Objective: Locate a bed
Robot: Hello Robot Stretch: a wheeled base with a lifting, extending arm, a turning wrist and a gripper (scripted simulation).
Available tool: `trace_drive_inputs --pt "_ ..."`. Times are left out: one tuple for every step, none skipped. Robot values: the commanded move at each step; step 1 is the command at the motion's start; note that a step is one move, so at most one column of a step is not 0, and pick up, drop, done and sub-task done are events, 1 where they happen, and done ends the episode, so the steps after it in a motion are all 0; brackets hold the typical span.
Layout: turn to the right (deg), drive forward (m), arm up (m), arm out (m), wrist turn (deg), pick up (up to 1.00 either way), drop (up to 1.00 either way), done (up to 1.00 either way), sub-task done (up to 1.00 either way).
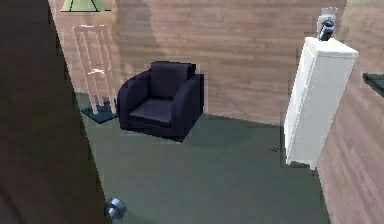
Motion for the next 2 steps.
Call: trace_drive_inputs --pt "9.0 0.0 0.0 0.0 0.0 0.0 0.0 0.0 0.0" --pt "9.0 0.0 0.0 0.0 0.0 0.0 0.0 0.0 0.0"
